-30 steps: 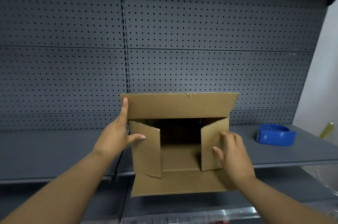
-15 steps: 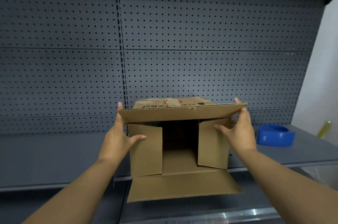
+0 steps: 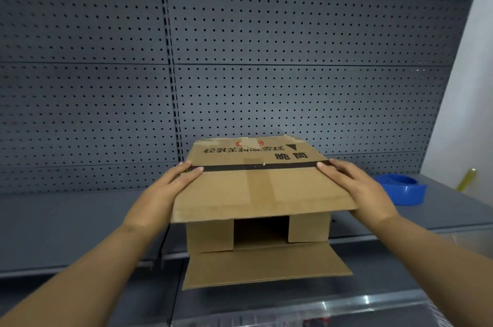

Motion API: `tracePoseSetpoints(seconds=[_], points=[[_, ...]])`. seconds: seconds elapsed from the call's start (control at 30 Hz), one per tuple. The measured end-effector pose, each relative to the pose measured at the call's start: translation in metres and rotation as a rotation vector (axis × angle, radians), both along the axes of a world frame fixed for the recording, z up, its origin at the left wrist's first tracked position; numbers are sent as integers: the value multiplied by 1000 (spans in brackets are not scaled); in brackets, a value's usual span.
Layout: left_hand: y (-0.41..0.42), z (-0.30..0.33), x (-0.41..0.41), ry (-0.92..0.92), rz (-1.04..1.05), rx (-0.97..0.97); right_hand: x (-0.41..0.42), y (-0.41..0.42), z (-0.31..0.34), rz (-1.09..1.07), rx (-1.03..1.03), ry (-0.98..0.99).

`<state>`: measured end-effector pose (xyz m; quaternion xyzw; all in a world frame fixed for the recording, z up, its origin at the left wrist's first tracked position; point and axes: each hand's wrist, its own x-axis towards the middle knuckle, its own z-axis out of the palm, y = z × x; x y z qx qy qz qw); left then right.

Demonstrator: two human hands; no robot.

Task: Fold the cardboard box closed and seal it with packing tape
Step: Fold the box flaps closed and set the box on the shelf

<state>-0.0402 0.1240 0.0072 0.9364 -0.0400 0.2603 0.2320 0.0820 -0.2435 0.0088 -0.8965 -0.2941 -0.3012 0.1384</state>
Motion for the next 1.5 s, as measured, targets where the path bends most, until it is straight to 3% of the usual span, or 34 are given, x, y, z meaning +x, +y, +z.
tracePoseSetpoints(seconds=[0.1, 0.2, 0.23, 0.3, 0.4, 0.57, 0.73, 0.97, 1.1, 1.37, 1.5], points=[[-6, 9, -1, 76, 76, 171, 0, -2, -2, -17, -252, 31], [-7, 11, -3, 142, 71, 178, 3, 0, -4, -13, -404, 33], [-4, 11, -4, 158, 70, 301, 2, 0, -2, -36, -445, 64], [3, 8, -1, 167, 51, 591, 0, 0, 0, -47, -459, 81], [5, 10, 2, 222, 57, 719, -2, 5, -4, -69, -366, 32], [-5, 12, 3, 54, 67, 636, -5, 30, -10, -188, -198, -16], [-28, 15, 9, 52, 230, 461, -1, 37, -12, -221, -178, -138], [-31, 13, 13, 40, 196, 320, -4, 41, -15, -255, -190, -152], [-29, 15, 14, 49, 153, 306, -20, 43, -16, -231, -320, -110], [-27, 14, 14, 50, 149, 297, -47, 51, -44, 169, -696, -165], [-26, 15, 14, 53, 144, 302, -45, 52, -46, 159, -724, -99]])
